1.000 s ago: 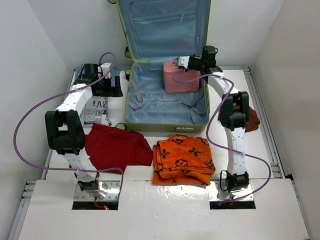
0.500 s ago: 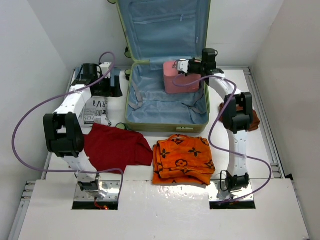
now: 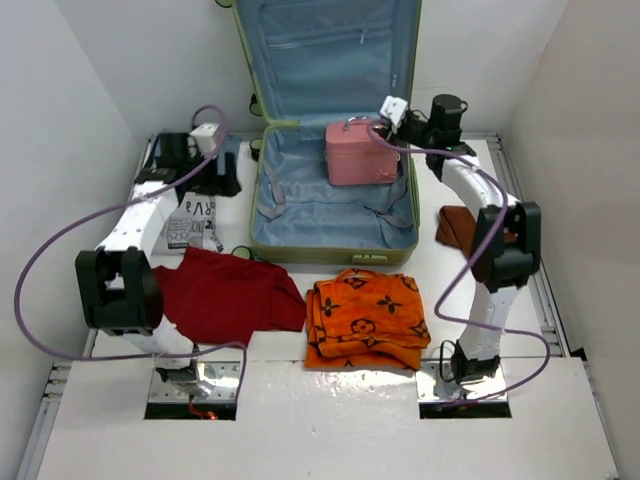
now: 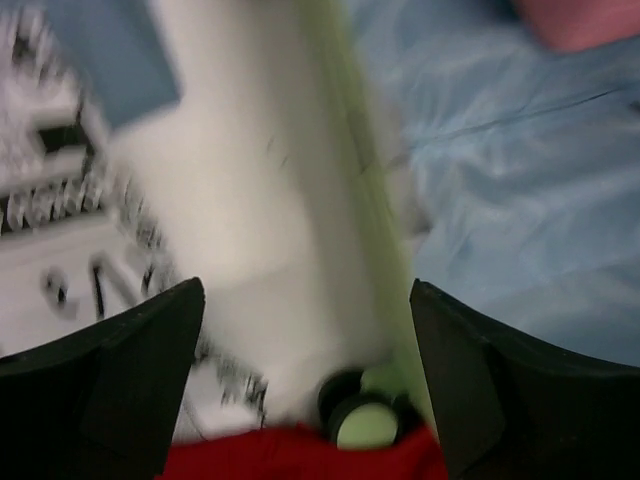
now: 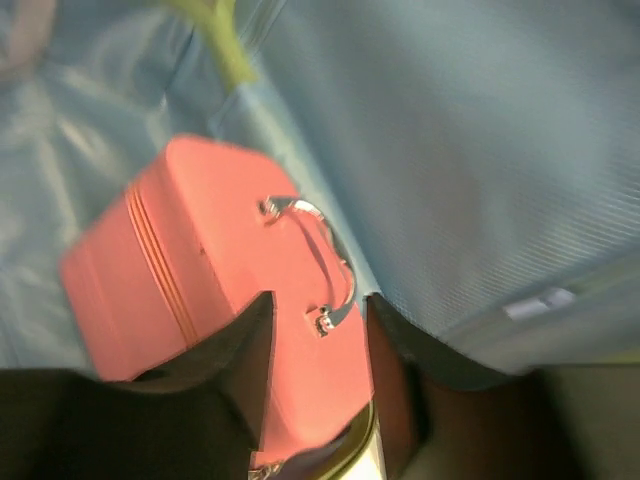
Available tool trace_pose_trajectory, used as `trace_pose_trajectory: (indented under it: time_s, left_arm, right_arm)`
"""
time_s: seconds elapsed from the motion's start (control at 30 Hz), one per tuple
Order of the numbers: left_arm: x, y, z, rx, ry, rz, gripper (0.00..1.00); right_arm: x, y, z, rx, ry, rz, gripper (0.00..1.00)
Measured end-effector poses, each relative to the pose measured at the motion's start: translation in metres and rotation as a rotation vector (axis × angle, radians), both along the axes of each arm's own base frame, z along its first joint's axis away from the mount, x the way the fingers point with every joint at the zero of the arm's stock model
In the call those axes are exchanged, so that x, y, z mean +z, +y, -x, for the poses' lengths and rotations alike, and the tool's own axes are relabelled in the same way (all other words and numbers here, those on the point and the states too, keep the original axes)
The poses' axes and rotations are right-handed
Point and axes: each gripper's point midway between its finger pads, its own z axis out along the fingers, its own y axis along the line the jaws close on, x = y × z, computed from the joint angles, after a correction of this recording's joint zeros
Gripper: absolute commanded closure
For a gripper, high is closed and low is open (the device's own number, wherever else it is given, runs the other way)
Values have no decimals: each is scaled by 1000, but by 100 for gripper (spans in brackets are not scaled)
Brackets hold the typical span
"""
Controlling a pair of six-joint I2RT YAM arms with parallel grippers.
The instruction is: Pack the luggage
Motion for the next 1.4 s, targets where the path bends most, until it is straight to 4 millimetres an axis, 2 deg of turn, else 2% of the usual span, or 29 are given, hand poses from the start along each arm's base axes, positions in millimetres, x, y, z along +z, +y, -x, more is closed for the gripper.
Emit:
trace_pose_trajectory:
  time_s: [0.07,0.13,0.17,0.23,0.3,0.4,0.5,0.63,0.7,0.8,0.97,1.17,1.23,1.4]
  left_arm:
    - [-16,27,16,87,48,6,7]
    - [-30,65,31,215,94,4,4]
    - [-32,80,33,264,105,-2,0]
    - [-36,114,35,382,116,-35,0]
    - [-37,132,29,450,133,-91,0]
    - [-41,130,6,480,145,-165,0]
    - [-54,110,-16,473,160,-228,0]
    - [-88,84,-26,477,223,-289,2]
    - [-105,85,-28,515,258,-311,3]
    - [-130,101,-27,613,316,-359,4]
    - [-157,119,-18,718,383,-434,10]
    - [-163,116,-23,709,394,-418,18]
    - [-165,115,-25,698,401,-405,18]
    - [-165,113,-30,669,410,-360,8]
  right_arm:
    - [22,-2,11,-18,21,-57,54]
    - [49,-1,28,-26,48,-126,50]
    - [62,0,35,-27,62,-158,49]
    - [80,1,53,-31,102,-214,48]
    - [86,2,73,-33,149,-252,48]
    - [76,0,97,-47,219,-279,46]
    - [43,-3,115,-73,324,-276,46]
    - [4,-8,127,-123,453,-262,45]
    - [0,-10,128,-140,473,-261,45]
    - [-3,-13,129,-158,487,-259,45]
    - [-8,-14,131,-169,511,-254,45]
    - [-11,-15,132,-180,524,-250,44]
    - [-12,-16,132,-181,526,-249,44]
    - [-14,-16,134,-184,541,-245,44]
